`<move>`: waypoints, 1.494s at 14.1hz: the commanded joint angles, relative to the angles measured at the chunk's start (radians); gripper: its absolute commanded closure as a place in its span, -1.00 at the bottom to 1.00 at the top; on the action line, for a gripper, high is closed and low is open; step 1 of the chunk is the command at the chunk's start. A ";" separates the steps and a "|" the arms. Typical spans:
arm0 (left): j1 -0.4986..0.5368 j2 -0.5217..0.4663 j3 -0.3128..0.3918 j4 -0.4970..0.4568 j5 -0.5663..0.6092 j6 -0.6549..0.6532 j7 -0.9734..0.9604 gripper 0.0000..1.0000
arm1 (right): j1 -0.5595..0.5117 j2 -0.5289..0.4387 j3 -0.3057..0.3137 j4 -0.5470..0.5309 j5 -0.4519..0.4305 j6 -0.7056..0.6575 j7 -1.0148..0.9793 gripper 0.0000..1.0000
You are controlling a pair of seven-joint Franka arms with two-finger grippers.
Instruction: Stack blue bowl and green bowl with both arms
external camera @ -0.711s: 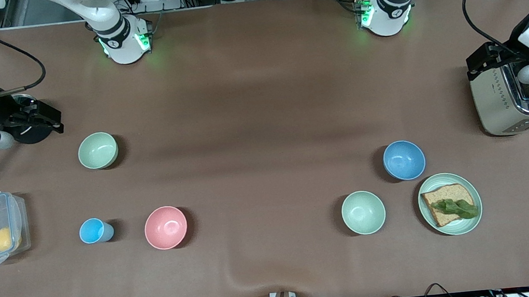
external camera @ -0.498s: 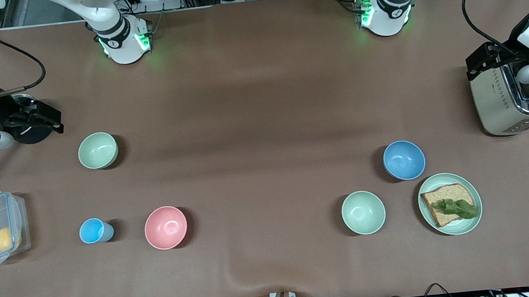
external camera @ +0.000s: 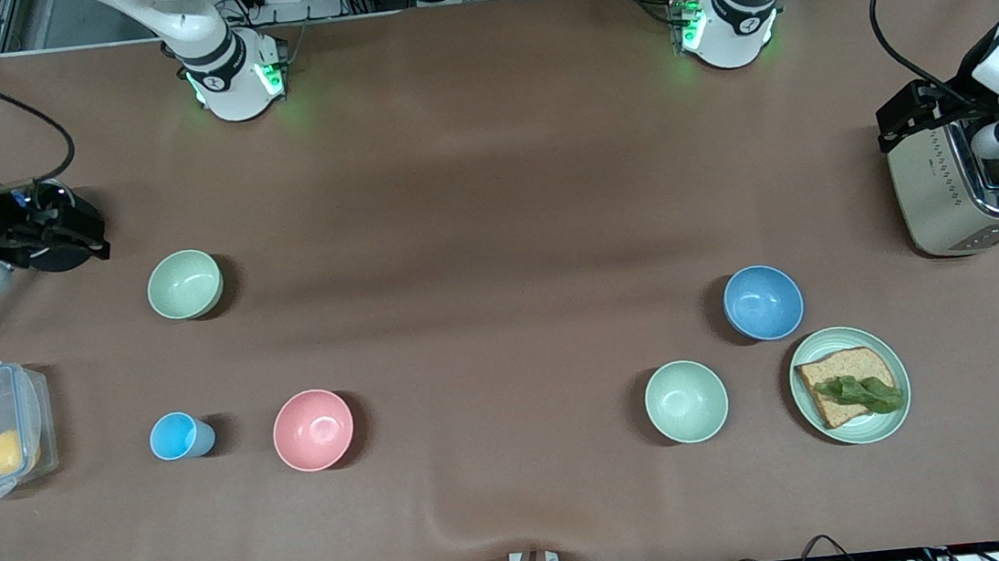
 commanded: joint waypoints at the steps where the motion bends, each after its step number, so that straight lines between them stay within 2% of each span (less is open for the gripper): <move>1: 0.001 0.013 -0.004 0.017 -0.008 -0.004 0.011 -1.00 | -0.045 0.062 0.011 -0.003 -0.015 -0.003 -0.024 -1.00; 5: 0.001 0.077 -0.002 0.046 -0.013 0.010 0.003 -1.00 | -0.091 0.079 0.009 -0.061 -0.004 -0.016 -0.110 -1.00; 10: 0.006 0.252 0.014 0.181 -0.033 0.010 -0.026 -1.00 | -0.160 0.068 0.014 -0.230 0.001 0.171 -0.191 -1.00; 11: 0.000 0.284 0.016 0.195 -0.028 0.013 -0.028 -1.00 | -0.194 0.062 0.015 -0.283 0.022 0.225 -0.242 -1.00; 13: 0.003 0.330 0.019 0.226 -0.022 0.025 -0.049 -1.00 | -0.258 0.059 0.009 -0.355 0.120 0.292 -0.360 -1.00; 16: 0.007 0.364 0.019 0.203 -0.013 0.026 -0.037 -1.00 | -0.279 0.048 0.009 -0.449 0.123 0.380 -0.368 -1.00; 18: 0.001 0.404 0.018 0.189 -0.014 0.037 -0.060 -1.00 | -0.295 0.047 0.009 -0.565 0.123 0.539 -0.408 -1.00; 21: 0.010 0.387 0.015 0.028 -0.014 0.224 -0.106 -1.00 | -0.299 0.047 0.008 -0.658 0.125 0.644 -0.432 -1.00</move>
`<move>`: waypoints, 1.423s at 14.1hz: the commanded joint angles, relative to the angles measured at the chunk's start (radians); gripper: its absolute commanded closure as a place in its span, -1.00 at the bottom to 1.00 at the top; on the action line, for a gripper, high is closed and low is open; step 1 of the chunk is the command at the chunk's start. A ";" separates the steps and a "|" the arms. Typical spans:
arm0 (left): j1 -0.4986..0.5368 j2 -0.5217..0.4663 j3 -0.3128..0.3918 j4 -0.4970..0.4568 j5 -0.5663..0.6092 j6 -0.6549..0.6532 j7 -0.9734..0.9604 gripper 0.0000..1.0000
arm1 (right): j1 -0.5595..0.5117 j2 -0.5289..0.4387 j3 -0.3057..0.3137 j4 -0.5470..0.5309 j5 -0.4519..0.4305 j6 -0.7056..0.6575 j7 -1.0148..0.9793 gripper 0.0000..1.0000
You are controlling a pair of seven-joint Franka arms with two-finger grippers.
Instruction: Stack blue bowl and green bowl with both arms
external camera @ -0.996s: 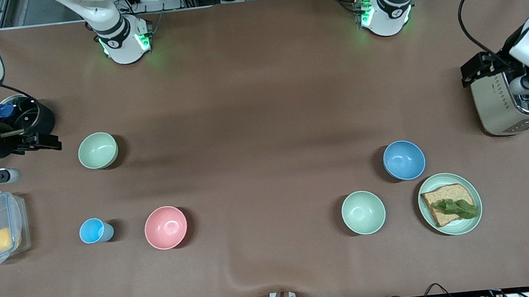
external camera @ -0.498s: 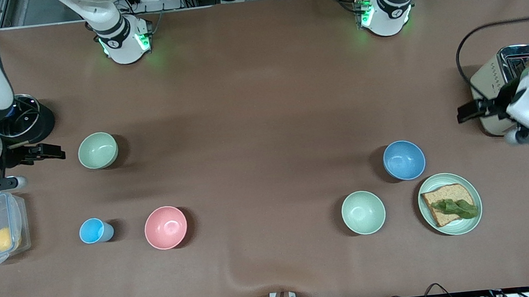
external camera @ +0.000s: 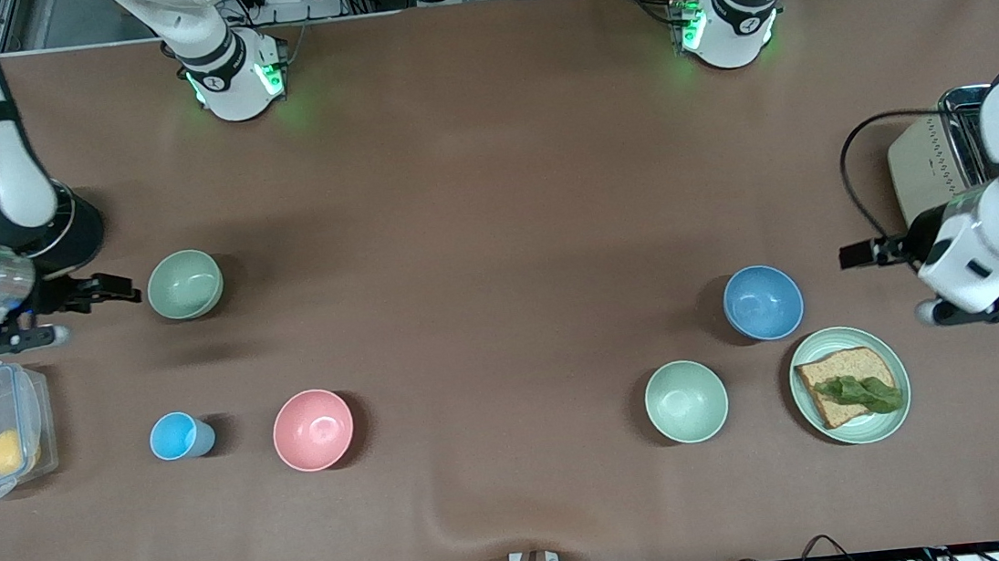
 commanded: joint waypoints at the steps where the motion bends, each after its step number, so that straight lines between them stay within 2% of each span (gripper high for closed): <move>1: 0.008 -0.038 -0.003 -0.160 0.004 0.151 -0.034 -1.00 | -0.027 -0.032 0.011 -0.088 0.019 0.087 -0.056 -1.00; 3: 0.008 -0.033 -0.003 -0.232 0.004 0.243 -0.036 -1.00 | -0.069 -0.007 0.011 -0.112 0.019 0.158 -0.137 -0.99; 8: 0.041 -0.013 -0.002 -0.414 0.007 0.488 -0.039 -1.00 | -0.087 0.038 0.011 -0.168 0.019 0.251 -0.151 -0.53; 11: 0.025 0.057 0.000 -0.418 0.027 0.513 -0.034 -1.00 | -0.083 0.050 0.011 -0.220 0.019 0.337 -0.151 -0.42; 13: 0.024 0.100 -0.002 -0.412 0.072 0.522 -0.038 -1.00 | -0.088 0.061 0.013 -0.241 0.019 0.376 -0.153 -0.01; 15: 0.021 0.126 -0.002 -0.409 0.092 0.536 -0.039 -1.00 | -0.088 0.061 0.013 -0.248 0.021 0.377 -0.153 0.16; 16: 0.021 0.142 -0.003 -0.406 0.092 0.538 -0.038 -1.00 | -0.088 0.062 0.013 -0.248 0.021 0.377 -0.153 0.33; 17: 0.021 0.161 -0.003 -0.399 0.092 0.545 -0.039 -1.00 | -0.088 0.064 0.013 -0.249 0.021 0.377 -0.153 0.40; 20: 0.019 0.188 -0.005 -0.389 0.092 0.583 -0.041 -1.00 | -0.088 0.064 0.015 -0.251 0.021 0.379 -0.153 0.91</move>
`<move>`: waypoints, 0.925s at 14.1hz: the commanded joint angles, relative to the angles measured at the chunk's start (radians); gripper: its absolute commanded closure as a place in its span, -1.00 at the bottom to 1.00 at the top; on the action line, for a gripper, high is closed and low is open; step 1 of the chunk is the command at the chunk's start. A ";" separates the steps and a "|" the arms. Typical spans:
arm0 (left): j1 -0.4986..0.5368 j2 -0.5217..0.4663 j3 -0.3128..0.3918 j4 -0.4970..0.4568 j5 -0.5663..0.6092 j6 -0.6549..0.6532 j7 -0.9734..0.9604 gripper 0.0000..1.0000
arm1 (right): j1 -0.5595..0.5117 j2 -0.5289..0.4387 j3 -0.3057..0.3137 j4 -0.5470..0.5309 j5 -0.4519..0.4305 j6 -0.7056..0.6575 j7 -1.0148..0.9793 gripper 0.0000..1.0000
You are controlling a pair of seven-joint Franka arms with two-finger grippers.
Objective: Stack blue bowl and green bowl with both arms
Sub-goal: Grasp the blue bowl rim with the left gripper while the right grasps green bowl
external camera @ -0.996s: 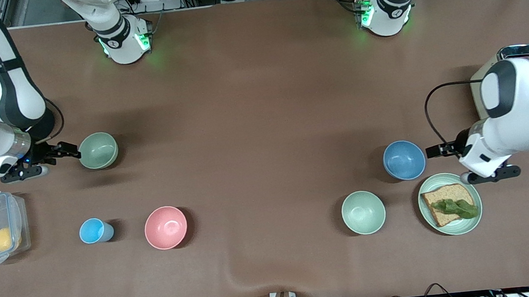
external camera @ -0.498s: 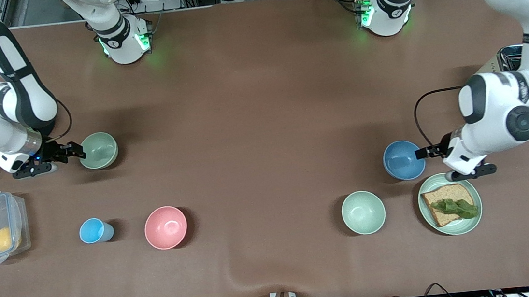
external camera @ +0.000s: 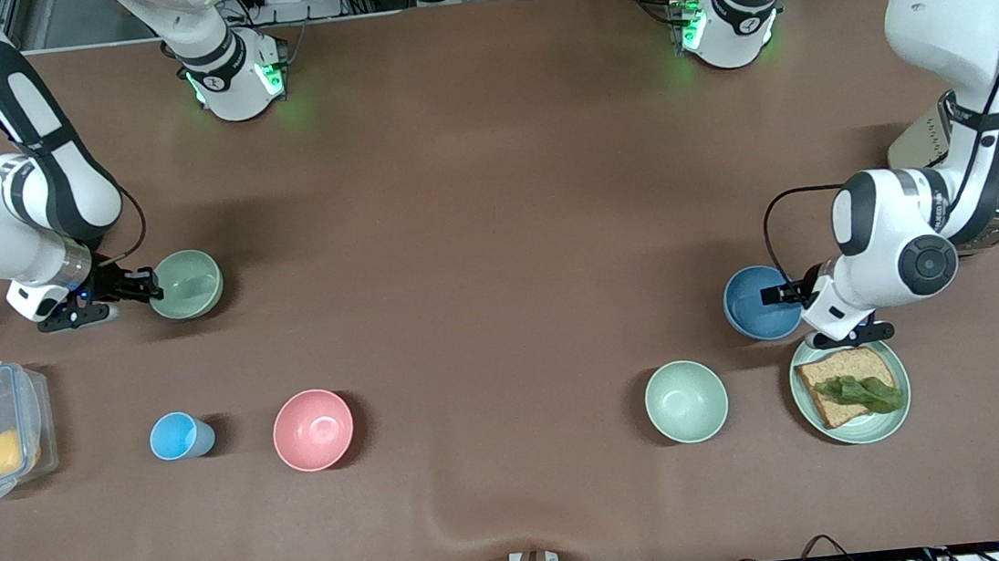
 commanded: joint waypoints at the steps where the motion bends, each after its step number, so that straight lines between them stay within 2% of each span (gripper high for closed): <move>1: -0.004 0.018 -0.006 0.022 0.027 0.037 -0.017 0.42 | -0.021 -0.006 0.016 -0.016 0.017 0.014 -0.028 0.96; 2: -0.007 0.018 -0.004 0.022 0.027 0.037 -0.015 0.99 | -0.022 -0.011 0.016 -0.014 0.017 0.013 -0.041 1.00; 4: -0.005 0.018 -0.004 0.024 0.027 0.039 -0.017 1.00 | -0.019 -0.029 0.019 -0.011 0.017 -0.007 -0.049 1.00; 7: -0.005 0.016 -0.004 0.024 0.027 0.040 -0.017 1.00 | -0.012 -0.069 0.025 0.018 0.020 -0.105 -0.040 1.00; 11: 0.024 -0.034 -0.009 0.025 0.010 0.046 -0.017 1.00 | 0.036 -0.140 0.041 0.108 0.080 -0.318 0.056 1.00; 13: 0.039 -0.063 -0.010 0.041 -0.076 0.046 -0.017 1.00 | 0.097 -0.178 0.041 0.143 0.083 -0.400 0.164 1.00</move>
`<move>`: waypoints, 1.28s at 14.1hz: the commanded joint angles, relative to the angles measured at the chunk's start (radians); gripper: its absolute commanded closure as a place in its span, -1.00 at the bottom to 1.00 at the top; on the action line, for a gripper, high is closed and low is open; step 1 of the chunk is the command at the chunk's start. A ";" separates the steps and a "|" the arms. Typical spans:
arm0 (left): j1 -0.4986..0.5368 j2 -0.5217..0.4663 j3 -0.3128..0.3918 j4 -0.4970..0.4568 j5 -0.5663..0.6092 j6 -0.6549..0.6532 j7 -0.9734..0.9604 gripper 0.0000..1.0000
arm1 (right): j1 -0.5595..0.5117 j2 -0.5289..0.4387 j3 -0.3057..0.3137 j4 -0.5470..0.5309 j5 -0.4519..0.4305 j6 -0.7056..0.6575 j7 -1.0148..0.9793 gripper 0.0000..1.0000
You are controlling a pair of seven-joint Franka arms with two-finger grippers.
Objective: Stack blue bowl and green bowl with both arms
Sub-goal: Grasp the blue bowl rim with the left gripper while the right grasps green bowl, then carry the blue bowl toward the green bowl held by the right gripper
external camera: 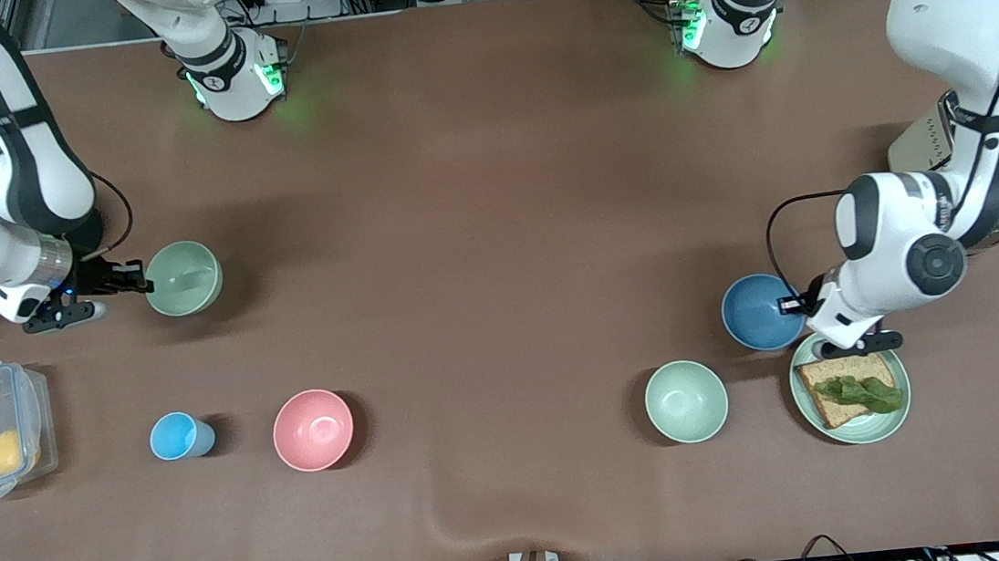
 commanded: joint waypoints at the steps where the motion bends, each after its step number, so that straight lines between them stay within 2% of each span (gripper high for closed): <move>1: 0.022 -0.056 -0.007 0.002 -0.090 0.007 -0.012 1.00 | 0.094 -0.076 0.006 0.025 0.021 -0.086 0.163 1.00; 5: 0.053 -0.131 -0.007 0.000 -0.234 0.002 -0.002 1.00 | 0.286 -0.132 0.006 0.039 0.021 -0.102 0.487 1.00; 7: 0.077 -0.179 -0.015 0.000 -0.346 -0.033 -0.003 1.00 | 0.370 -0.133 0.006 0.054 0.021 -0.096 0.622 1.00; 10: 0.073 -0.258 -0.041 0.002 -0.452 -0.090 -0.058 1.00 | 0.528 -0.111 0.005 0.094 0.023 -0.055 0.876 1.00; 12: 0.077 -0.278 -0.125 0.018 -0.499 -0.104 -0.095 1.00 | 0.614 -0.077 0.005 0.097 0.023 0.017 1.004 1.00; 16: 0.065 -0.266 -0.301 0.051 -0.495 -0.119 -0.271 1.00 | 0.804 0.040 0.003 0.098 0.008 0.218 1.286 1.00; 18: 0.030 -0.253 -0.318 0.052 -0.492 -0.090 -0.281 1.00 | 0.861 0.103 0.003 0.100 0.007 0.304 1.376 1.00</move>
